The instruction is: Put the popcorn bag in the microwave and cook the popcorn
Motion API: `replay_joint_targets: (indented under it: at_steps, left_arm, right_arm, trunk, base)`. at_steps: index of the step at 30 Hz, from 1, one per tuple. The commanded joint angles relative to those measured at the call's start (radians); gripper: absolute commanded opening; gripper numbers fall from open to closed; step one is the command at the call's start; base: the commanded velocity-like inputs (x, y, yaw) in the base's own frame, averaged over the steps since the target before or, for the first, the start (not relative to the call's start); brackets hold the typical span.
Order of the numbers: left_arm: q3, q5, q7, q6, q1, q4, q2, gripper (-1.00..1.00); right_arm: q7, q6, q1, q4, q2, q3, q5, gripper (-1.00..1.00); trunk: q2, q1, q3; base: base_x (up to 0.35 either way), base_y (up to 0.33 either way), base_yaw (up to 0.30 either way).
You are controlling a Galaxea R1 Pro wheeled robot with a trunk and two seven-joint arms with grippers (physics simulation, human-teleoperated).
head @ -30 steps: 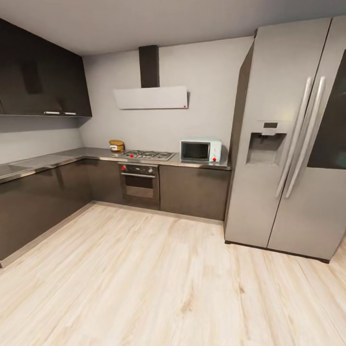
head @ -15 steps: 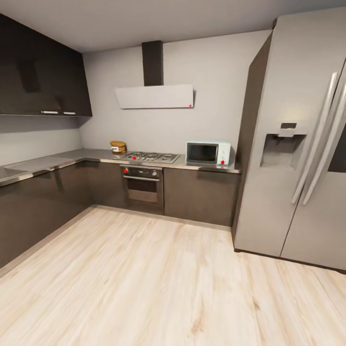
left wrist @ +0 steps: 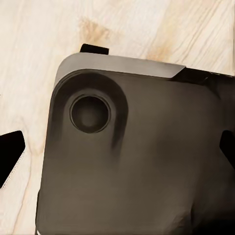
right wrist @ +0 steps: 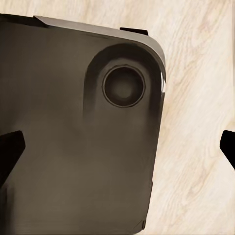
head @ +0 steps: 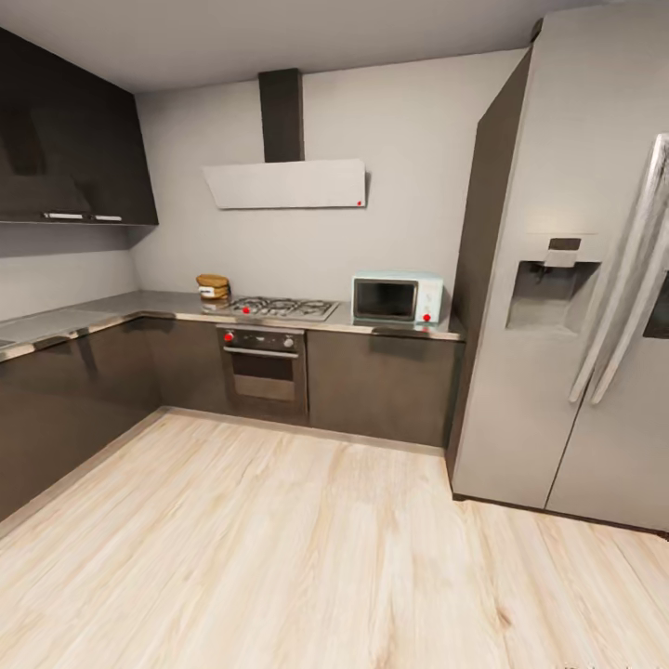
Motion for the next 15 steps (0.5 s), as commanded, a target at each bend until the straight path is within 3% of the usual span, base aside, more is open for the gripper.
replay_joint_targets:
  at_steps: [1, 12, 15]
  left_arm:
    - [-0.001, 0.008, 0.000, 0.000, 0.000, -0.001, 0.000, 1.00]
    - [0.010, 0.022, 0.003, 0.000, 0.000, -0.003, -0.001, 1.00]
    - [0.007, 0.022, 0.000, 0.006, 0.000, -0.001, 0.001, 1.00]
  right_arm:
    - [0.001, -0.004, 0.000, 0.001, 0.000, 0.002, 0.007, 1.00]
    - [0.001, -0.004, 0.000, 0.001, 0.000, 0.002, 0.007, 1.00]
    - [0.001, -0.004, 0.000, 0.001, -0.001, 0.002, 0.007, 1.00]
  trunk:
    - [0.000, 0.000, -0.001]
    - [0.000, 0.000, -0.001]
    - [0.000, 0.000, -0.001]
  base:
    - [0.074, 0.000, -0.238]
    - [0.013, 0.001, -0.243]
    - [0.202, 0.089, -0.139]
